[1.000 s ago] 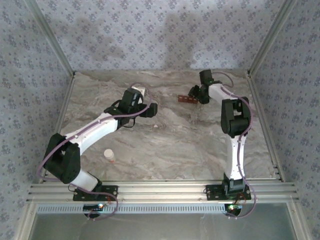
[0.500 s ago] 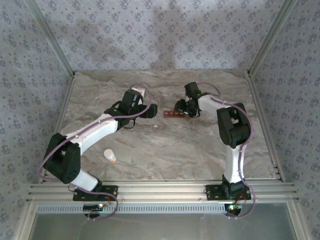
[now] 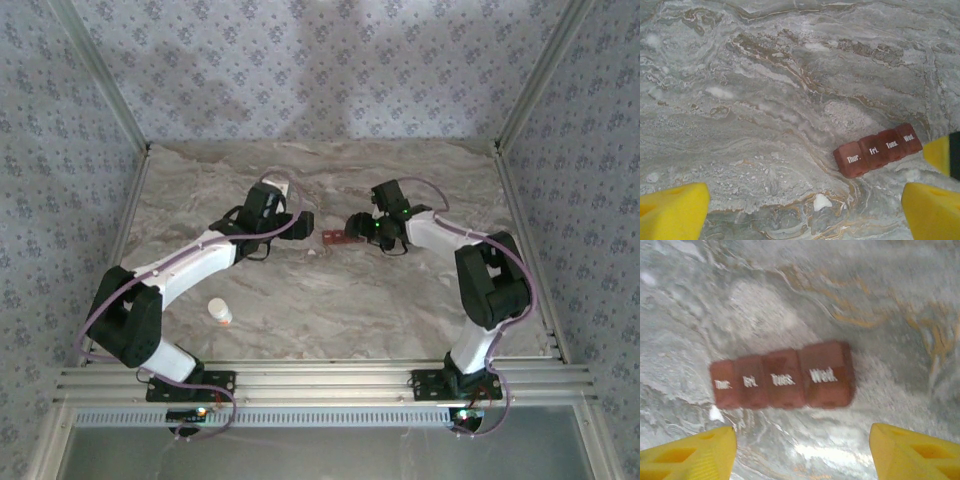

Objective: Sort the pills into containers

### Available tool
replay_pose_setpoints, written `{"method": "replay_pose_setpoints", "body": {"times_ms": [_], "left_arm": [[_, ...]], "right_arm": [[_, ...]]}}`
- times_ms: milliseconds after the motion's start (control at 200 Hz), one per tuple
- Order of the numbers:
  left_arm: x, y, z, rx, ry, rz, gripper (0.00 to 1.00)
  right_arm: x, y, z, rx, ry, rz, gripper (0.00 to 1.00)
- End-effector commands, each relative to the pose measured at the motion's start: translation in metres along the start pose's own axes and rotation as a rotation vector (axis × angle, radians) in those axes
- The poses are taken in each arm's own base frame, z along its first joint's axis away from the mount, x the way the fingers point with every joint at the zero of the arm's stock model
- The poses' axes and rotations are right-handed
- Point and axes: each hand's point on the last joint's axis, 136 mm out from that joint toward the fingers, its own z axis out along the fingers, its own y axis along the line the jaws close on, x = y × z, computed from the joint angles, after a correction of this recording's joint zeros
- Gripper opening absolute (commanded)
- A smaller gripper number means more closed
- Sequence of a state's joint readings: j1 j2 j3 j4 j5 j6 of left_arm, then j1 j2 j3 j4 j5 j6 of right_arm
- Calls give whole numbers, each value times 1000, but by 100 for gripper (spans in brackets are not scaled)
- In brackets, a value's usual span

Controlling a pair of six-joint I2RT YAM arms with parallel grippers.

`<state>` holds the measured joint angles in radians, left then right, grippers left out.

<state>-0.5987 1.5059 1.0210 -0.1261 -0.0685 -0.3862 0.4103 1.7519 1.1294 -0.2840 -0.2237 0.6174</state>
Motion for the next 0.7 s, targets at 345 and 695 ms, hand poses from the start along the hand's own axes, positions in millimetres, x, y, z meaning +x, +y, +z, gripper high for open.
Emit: {"method": "replay_pose_setpoints", "body": {"times_ms": [345,695], "left_arm": [[-4,-1,-22,8,-57,-66,98],[-3,1,-27,8,-65,-74,98]], "right_arm": [[-65,27,45,-51,57,-150,70],[-47,24,50,-90,89,-136,67]]}}
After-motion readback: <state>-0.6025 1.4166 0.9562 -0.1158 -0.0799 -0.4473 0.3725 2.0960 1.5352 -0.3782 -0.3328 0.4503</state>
